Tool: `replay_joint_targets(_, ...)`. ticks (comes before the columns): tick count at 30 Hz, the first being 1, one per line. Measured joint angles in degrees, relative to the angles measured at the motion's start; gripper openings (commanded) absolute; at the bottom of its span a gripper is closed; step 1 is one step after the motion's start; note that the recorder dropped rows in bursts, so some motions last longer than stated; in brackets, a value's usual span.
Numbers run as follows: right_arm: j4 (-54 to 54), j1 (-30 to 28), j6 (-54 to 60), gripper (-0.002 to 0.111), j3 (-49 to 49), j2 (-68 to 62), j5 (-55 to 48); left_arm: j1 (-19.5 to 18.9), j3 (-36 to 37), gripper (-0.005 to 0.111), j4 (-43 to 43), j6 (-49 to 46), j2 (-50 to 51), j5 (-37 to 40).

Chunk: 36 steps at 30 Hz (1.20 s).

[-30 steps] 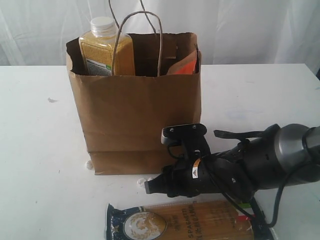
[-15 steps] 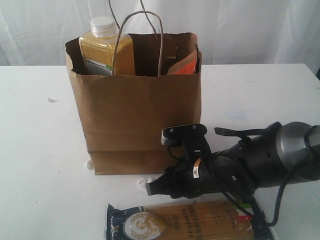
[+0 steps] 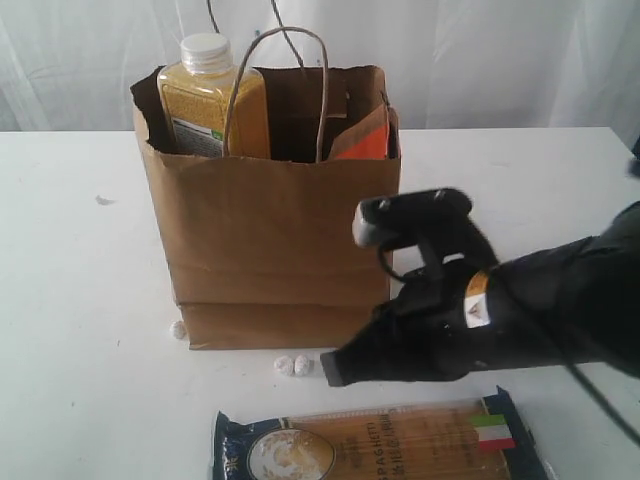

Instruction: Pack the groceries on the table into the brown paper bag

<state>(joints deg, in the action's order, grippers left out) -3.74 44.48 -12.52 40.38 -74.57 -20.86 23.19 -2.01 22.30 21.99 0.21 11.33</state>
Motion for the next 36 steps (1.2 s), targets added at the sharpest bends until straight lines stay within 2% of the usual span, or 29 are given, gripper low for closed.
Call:
replay_joint_targets(8,2.5,0.0,0.1,0.003,5.8,13.6,-4.8,0.0,0.0,0.0,0.0,0.0,0.0,0.0)
replay_joint_targets(13,11.5,0.0,-2.7,0.003,15.4,14.9,-7.1,0.0,0.0,0.0,0.0,0.0,0.0,0.0)
replay_joint_targets(19,27.2,0.0,-14.0,0.003,24.8,9.5,-12.0,0.0,0.0,0.0,0.0,0.0,0.0,0.0)
replay_joint_targets(25,29.6,0.0,-15.5,0.005,29.5,-0.3,-13.5,0.0,0.0,0.0,0.0,0.0,0.0,0.0)
replay_joint_targets(28,29.6,0.0,-15.8,0.019,31.4,-4.4,-14.7,0.0,0.0,0.0,0.0,0.0,0.0,0.0)
replay_joint_targets(33,29.7,0.0,-15.8,0.064,33.1,-7.6,-15.1,0.0,0.0,0.0,0.0,0.0,0.0,0.0)
replay_joint_targets(34,29.8,0.0,-15.8,0.069,33.2,-7.6,-15.1,0.0,0.0,0.0,0.0,0.0,0.0,0.0)
replay_joint_targets(36,29.9,0.0,-15.8,0.07,33.3,-7.3,-15.3,0.0,0.0,0.0,0.0,0.0,0.0,0.0)
